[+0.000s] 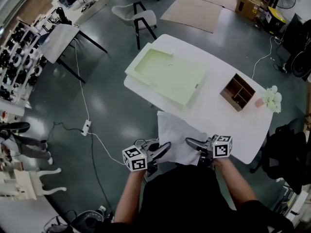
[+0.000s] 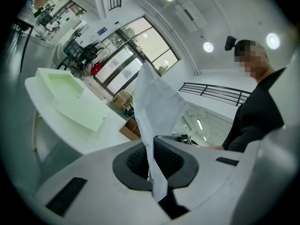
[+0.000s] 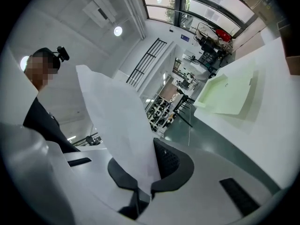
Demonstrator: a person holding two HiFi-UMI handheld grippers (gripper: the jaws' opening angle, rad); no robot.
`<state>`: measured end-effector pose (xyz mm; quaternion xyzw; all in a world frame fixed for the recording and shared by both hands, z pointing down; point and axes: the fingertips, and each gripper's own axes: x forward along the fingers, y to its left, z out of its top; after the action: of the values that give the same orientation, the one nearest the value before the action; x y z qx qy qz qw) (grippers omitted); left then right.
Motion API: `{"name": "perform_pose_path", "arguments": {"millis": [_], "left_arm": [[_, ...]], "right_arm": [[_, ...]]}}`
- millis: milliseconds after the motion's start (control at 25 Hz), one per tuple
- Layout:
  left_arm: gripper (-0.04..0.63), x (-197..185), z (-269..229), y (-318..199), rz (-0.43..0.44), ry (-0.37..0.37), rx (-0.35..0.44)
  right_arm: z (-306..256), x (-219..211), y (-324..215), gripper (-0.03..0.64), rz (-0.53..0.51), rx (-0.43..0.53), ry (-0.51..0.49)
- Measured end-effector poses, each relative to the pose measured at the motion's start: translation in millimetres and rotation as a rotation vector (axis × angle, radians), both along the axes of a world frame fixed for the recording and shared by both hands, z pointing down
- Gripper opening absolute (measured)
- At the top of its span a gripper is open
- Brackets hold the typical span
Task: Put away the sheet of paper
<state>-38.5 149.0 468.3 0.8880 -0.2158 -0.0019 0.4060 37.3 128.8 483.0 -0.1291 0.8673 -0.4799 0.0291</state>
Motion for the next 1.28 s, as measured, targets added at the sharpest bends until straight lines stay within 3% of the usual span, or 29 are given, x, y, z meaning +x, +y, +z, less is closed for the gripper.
{"name": "perform_pose_path", "arguments": {"millis": [600,840,1280], "left_arm": [[0.005,11.1,12.1,-75.2,-0.068,-0.015,-0.034],[0.005,14.9,7.3,-87.2,-0.062,-0.055,0.008],[0.005,-4.7,11.6,-125.5,-0.112,-0.078,0.003]], "right_arm": [[15.2,10.7,-80.7,-0.002,-0.025,-0.03,0.028],[15.3,12.0,-100.1,-0.002,-0.02,-0.033,-0.002],[19.8,-3.2,-130.9,-0.002,0.019,-0.083,-0.013]]}}
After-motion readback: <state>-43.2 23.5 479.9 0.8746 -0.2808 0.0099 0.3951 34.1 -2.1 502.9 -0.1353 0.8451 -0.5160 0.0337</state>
